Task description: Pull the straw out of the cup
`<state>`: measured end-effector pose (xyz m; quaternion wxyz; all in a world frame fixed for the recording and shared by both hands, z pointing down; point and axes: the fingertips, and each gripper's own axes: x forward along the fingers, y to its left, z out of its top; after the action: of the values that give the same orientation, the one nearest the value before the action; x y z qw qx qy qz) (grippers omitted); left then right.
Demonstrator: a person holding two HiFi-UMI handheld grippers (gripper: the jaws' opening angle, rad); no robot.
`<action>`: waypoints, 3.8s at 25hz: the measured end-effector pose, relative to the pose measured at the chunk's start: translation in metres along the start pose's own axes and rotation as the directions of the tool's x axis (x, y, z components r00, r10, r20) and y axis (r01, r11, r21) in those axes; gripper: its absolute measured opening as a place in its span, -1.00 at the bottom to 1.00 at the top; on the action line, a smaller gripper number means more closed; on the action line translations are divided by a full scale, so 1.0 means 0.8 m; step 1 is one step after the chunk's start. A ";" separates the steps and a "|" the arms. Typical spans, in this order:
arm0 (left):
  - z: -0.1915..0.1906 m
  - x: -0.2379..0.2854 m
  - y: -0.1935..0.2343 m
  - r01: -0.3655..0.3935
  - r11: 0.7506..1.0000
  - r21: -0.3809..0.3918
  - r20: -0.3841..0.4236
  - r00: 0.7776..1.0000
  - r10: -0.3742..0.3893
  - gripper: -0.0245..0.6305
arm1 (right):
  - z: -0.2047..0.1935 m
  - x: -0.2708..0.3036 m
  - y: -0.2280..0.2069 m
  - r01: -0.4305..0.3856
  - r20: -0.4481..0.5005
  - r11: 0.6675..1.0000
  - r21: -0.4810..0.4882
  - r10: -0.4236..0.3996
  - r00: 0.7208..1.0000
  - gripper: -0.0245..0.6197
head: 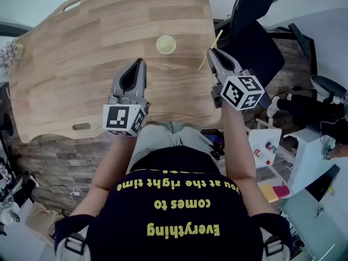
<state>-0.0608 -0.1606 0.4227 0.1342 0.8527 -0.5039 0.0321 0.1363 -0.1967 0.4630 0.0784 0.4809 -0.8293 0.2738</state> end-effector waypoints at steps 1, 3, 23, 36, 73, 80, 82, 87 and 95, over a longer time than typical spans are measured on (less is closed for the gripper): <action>-0.001 0.001 -0.001 0.001 1.000 0.000 -0.002 1.000 -0.001 -0.93 | -0.005 0.000 -0.002 0.003 -0.007 1.000 0.006 -0.002 1.000 -0.82; -0.003 0.003 -0.002 0.005 1.000 0.002 -0.006 1.000 -0.005 -0.93 | -0.014 0.001 -0.006 0.006 -0.023 1.000 0.016 -0.005 1.000 -0.82; -0.026 0.017 -0.012 0.003 1.000 -0.031 -0.032 0.999 -0.004 -0.93 | -0.131 0.015 -0.048 0.035 -0.241 0.986 0.165 0.006 0.971 -0.82; -0.036 0.019 0.005 -0.019 0.998 -0.055 -0.052 0.998 0.017 -0.93 | -0.195 0.038 -0.048 0.033 -0.411 0.962 0.272 0.085 0.908 -0.82; -0.041 0.022 0.010 -0.032 0.998 -0.047 -0.064 0.998 0.028 -0.93 | -0.245 0.057 -0.063 0.107 -0.440 0.832 0.544 0.175 0.881 -0.79; -0.037 0.020 0.010 -0.032 0.999 -0.043 -0.060 0.998 0.029 -0.93 | -0.241 0.056 -0.062 0.100 -0.441 0.848 0.520 0.166 0.882 -0.74; -0.036 0.019 0.009 -0.032 0.999 -0.041 -0.059 0.998 0.030 -0.93 | -0.239 0.054 -0.064 0.100 -0.435 0.850 0.517 0.160 0.886 -0.74; -0.032 0.016 0.008 -0.035 0.999 -0.037 -0.052 0.998 0.033 -0.93 | -0.231 0.047 -0.071 0.107 -0.425 0.858 0.502 0.137 0.895 -0.84; -0.019 0.006 0.006 -0.033 0.999 -0.027 -0.027 0.999 0.032 -0.93 | -0.181 0.041 -0.067 0.062 -0.328 0.910 0.409 0.083 0.941 -0.90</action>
<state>-0.0612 -0.1626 0.4387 0.1523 0.8419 -0.5162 0.0388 0.1446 -0.1652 0.6176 0.1147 0.4278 -0.7290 0.5219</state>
